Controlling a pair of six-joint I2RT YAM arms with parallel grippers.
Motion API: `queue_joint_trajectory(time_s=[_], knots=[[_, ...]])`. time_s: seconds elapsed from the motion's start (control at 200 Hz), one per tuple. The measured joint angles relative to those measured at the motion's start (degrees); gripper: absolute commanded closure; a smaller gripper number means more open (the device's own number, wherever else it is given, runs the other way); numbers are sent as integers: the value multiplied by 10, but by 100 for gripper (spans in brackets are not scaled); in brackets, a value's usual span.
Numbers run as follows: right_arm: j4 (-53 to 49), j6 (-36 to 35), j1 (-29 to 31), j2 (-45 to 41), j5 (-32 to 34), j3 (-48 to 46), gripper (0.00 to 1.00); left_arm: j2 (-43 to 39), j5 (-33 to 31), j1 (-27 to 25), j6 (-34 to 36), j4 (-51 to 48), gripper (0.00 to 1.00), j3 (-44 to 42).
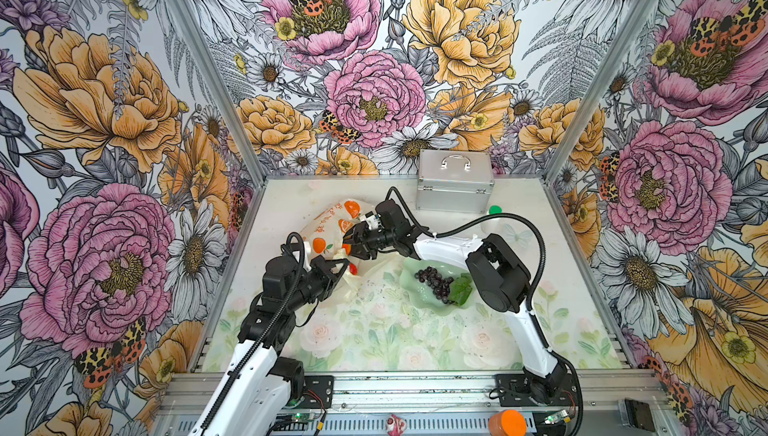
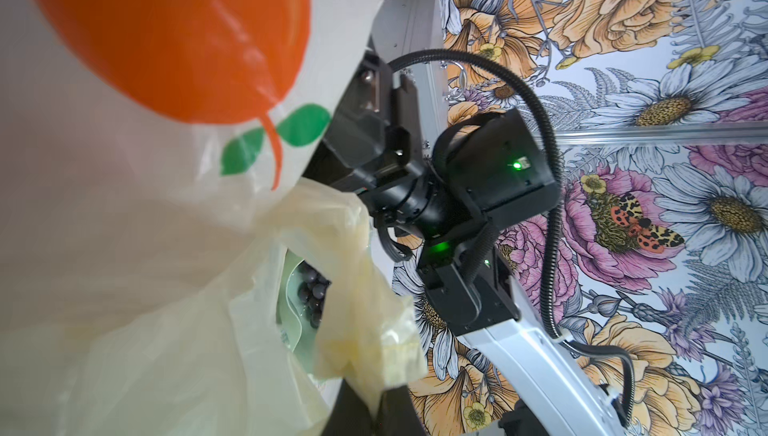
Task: Place the fruits into the plastic bag
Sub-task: 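Push the mango deeper into the bag and open the right gripper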
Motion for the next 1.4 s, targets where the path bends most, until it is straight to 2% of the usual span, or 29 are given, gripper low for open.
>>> queue_joint_trajectory(time_s=[0.34, 0.59, 0.876, 1.401], knots=[[-60, -54, 0, 0, 8, -10, 68, -14, 15, 12, 2, 8, 100, 13], [-71, -74, 12, 2, -19, 83, 68, -6, 16, 6, 2, 23, 100, 7], [-24, -52, 16, 51, -35, 186, 67, 3, 0, -50, 4, 25, 100, -11], [-96, -92, -15, 87, 53, 214, 66, -13, -15, -49, 18, -12, 100, -11]])
